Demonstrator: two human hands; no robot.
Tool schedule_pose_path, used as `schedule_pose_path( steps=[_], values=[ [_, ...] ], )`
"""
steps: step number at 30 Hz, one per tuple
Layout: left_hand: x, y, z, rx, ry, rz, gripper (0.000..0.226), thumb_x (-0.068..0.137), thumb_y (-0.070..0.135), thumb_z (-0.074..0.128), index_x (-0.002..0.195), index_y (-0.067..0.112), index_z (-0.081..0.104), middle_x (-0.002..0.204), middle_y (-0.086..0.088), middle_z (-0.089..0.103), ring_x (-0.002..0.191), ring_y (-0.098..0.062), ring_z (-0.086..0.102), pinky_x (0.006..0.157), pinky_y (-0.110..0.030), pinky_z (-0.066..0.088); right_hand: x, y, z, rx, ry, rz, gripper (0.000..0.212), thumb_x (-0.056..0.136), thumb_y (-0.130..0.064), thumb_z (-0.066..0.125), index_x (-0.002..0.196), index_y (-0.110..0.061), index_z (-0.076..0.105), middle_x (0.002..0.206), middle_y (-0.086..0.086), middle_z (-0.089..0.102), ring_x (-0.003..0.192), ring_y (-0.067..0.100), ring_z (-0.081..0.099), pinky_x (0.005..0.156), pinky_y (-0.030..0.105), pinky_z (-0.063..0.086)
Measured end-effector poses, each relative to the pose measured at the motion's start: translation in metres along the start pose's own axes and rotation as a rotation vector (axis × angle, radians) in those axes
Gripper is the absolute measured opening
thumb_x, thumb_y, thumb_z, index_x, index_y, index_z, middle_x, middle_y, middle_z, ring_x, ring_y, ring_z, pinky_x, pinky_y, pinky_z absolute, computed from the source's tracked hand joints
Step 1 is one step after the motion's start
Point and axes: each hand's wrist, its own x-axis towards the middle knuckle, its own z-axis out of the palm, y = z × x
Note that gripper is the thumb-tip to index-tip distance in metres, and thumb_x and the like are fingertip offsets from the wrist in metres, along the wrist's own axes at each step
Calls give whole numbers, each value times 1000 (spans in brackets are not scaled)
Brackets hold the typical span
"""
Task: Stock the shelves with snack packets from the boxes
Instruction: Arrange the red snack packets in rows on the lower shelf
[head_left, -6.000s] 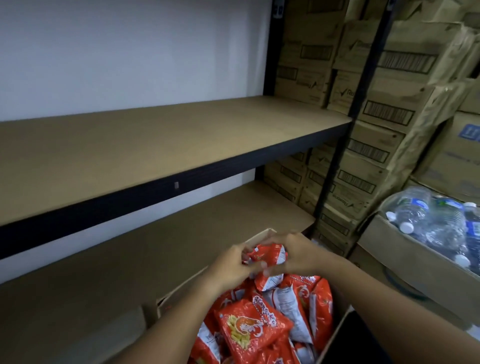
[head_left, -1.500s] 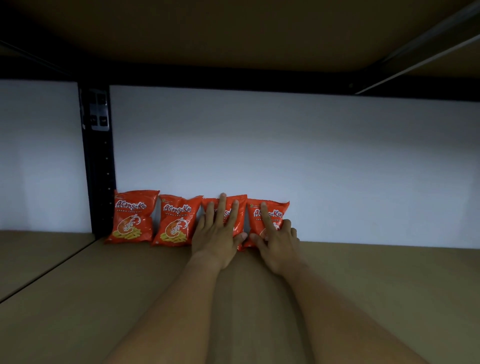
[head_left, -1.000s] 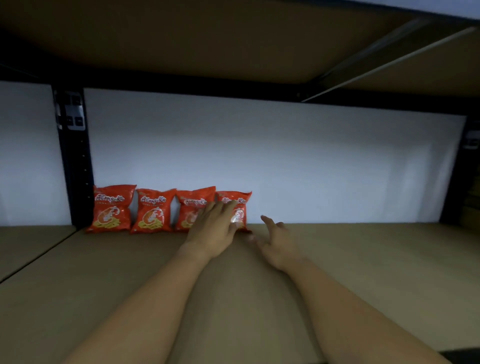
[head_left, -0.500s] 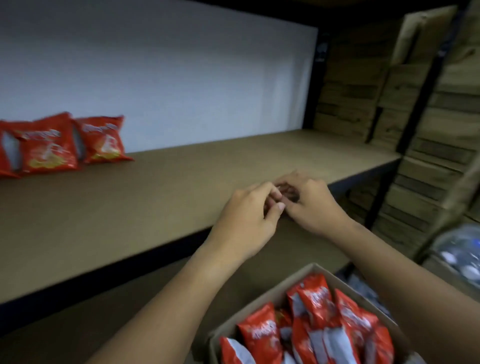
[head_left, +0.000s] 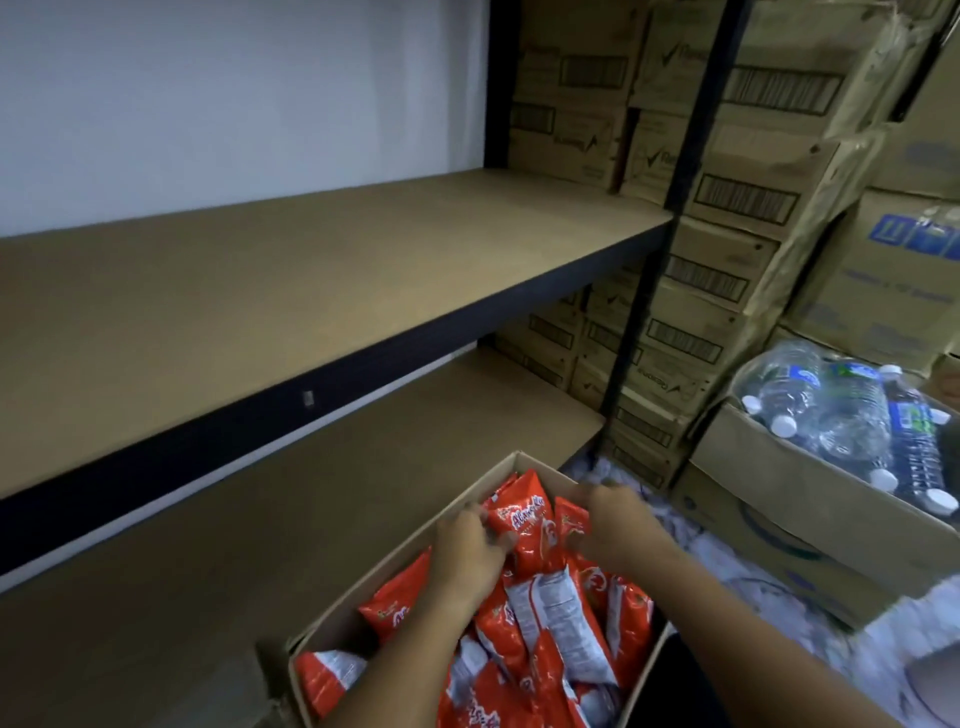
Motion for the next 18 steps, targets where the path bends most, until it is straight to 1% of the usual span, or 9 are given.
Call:
schedule_pose_path(
  steps=[2, 4, 7, 10, 12, 14, 15, 16, 18],
  values=[
    [0, -6, 20, -57, 4, -30, 43, 81, 36, 81, 112, 19, 56, 104, -1, 70, 96, -16, 66, 86, -27, 49, -5, 11, 17, 2, -39, 86, 51, 74, -42, 60, 124, -35, 51, 107, 2, 64, 106, 28, 59, 89, 40, 52],
    [-1, -6, 32, -72, 19, -38, 45, 82, 37, 79, 108, 28, 44, 109, 1, 66, 101, -19, 65, 85, -31, 51, -8, 19, 30, -36, -65, 107, 63, 75, -33, 60, 135, -33, 42, 121, 1, 60, 119, 29, 51, 98, 44, 47],
    [-4, -1, 44, -105, 68, -35, 50, 86, 32, 76, 106, 32, 31, 114, 1, 64, 104, -18, 64, 83, -33, 52, -11, 20, 33, -69, -55, 110, 75, 80, -23, 64, 146, -33, 29, 138, -2, 52, 130, 29, 39, 107, 47, 36],
    [-4, 3, 51, -102, 94, -27, 53, 90, 21, 73, 111, 35, 26, 119, 0, 61, 108, -18, 64, 78, -27, 49, -10, 19, 31, -84, -48, 115, 72, 83, -23, 66, 144, -36, 30, 139, -4, 52, 130, 28, 39, 108, 46, 31],
    [-3, 5, 51, -109, 98, -20, 51, 93, 14, 67, 115, 37, 27, 121, -1, 59, 102, -14, 63, 73, -23, 46, -9, 19, 29, -55, -26, 96, 67, 84, -23, 65, 141, -39, 33, 135, -5, 55, 127, 26, 44, 107, 45, 31],
    [-2, 6, 49, -110, 106, 6, 49, 97, 12, 61, 118, 41, 28, 117, 1, 58, 94, -8, 60, 66, -17, 47, -9, 20, 26, 17, 12, 77, 65, 84, -24, 65, 139, -40, 34, 132, -7, 58, 122, 22, 52, 106, 45, 32],
    [-1, 6, 47, -125, 106, 18, 50, 97, 12, 60, 119, 43, 28, 116, 3, 57, 94, -7, 60, 66, -19, 52, -10, 20, 24, 52, 24, 65, 65, 83, -27, 67, 138, -40, 35, 130, -8, 59, 120, 20, 55, 105, 44, 34],
    [0, 6, 45, -135, 105, 27, 51, 98, 13, 60, 121, 46, 29, 115, 3, 58, 95, -7, 62, 69, -25, 58, -10, 21, 22, 81, 28, 54, 65, 80, -31, 70, 136, -40, 38, 127, -9, 59, 117, 18, 56, 103, 43, 36],
    [0, 7, 38, -123, 121, 61, 53, 97, 16, 60, 124, 50, 30, 116, 3, 60, 101, -10, 65, 78, -34, 61, -9, 25, 18, 171, 40, 39, 67, 70, -31, 77, 127, -42, 43, 121, -9, 59, 112, 17, 58, 98, 43, 42]
  ],
)
